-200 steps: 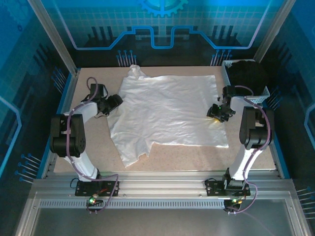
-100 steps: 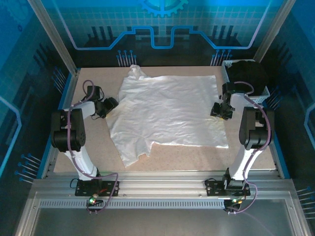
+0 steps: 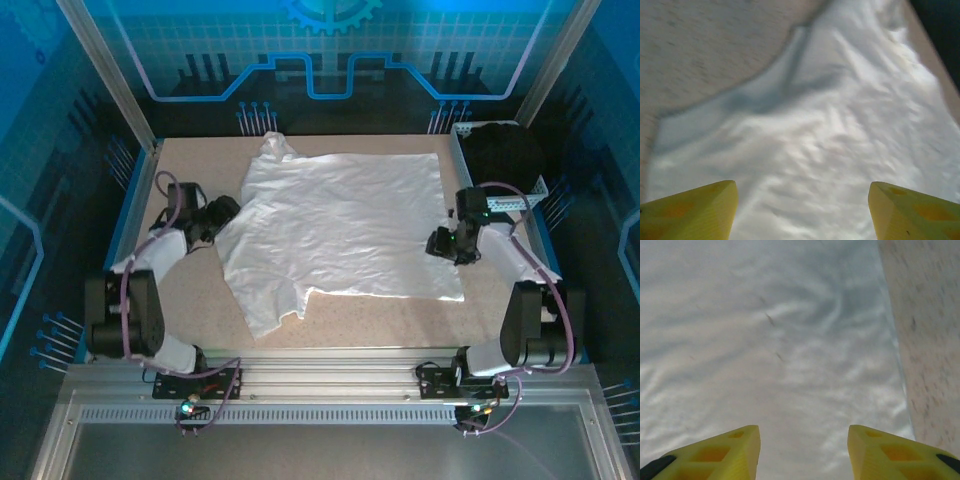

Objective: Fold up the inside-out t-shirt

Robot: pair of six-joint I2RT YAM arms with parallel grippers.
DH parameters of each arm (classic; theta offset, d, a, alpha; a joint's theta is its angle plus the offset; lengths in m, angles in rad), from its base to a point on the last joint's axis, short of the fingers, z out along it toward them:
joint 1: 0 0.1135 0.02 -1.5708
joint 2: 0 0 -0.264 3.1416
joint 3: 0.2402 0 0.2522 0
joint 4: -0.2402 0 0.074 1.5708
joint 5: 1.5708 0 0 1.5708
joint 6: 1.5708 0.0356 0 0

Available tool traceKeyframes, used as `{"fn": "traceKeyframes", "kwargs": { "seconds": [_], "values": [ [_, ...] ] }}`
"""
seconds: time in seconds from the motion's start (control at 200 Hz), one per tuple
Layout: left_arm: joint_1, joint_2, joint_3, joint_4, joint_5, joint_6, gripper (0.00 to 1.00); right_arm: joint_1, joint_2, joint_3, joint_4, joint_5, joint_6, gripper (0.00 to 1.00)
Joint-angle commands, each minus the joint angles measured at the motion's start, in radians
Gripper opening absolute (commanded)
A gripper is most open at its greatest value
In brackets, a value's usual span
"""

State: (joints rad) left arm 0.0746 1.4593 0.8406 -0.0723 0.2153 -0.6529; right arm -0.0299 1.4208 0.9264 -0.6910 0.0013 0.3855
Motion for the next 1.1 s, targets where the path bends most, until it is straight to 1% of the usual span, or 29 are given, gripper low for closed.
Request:
{"fn": "traceKeyframes", "kwargs": {
  "seconds": [0.0,0.105,0.205,0.36,0.5,0.62,0.765,0.865,0.97,1.095],
  "values": [
    [-0.098,-0.098,-0.102,0.004,0.031,-0.064,0.70,-0.059,-0.058,-0.101,-0.050,0.037,0.071,0.51],
    [-0.174,-0.186,-0.191,-0.030,0.006,-0.083,0.71,-0.125,-0.076,-0.171,-0.050,0.052,0.105,0.51],
    [-0.218,-0.253,-0.234,-0.094,-0.025,-0.071,0.71,-0.131,-0.061,-0.191,-0.060,0.097,0.118,0.51],
    [-0.247,-0.327,-0.272,-0.156,-0.046,-0.068,0.71,-0.134,-0.015,-0.181,-0.077,0.101,0.113,0.51],
    [-0.269,-0.359,-0.259,-0.234,-0.050,-0.053,0.71,-0.125,0.027,-0.196,-0.069,0.078,0.109,0.47],
    [-0.293,-0.396,-0.255,-0.291,-0.079,-0.049,0.71,-0.124,0.065,-0.191,-0.058,0.053,0.097,0.38],
    [-0.324,-0.439,-0.273,-0.380,-0.137,-0.067,0.69,-0.123,0.069,-0.184,-0.051,0.034,0.078,0.21],
    [-0.353,-0.470,-0.304,-0.466,-0.183,-0.092,0.65,-0.120,0.043,-0.184,-0.042,0.020,0.062,0.11],
    [-0.404,-0.497,-0.337,-0.560,-0.206,-0.138,0.57,-0.113,0.010,-0.191,-0.035,0.013,0.057,0.04],
    [-0.509,-0.514,-0.370,-0.662,-0.246,-0.211,0.54,-0.109,-0.017,-0.199,-0.026,-0.001,0.051,0.02]
  ]
}}
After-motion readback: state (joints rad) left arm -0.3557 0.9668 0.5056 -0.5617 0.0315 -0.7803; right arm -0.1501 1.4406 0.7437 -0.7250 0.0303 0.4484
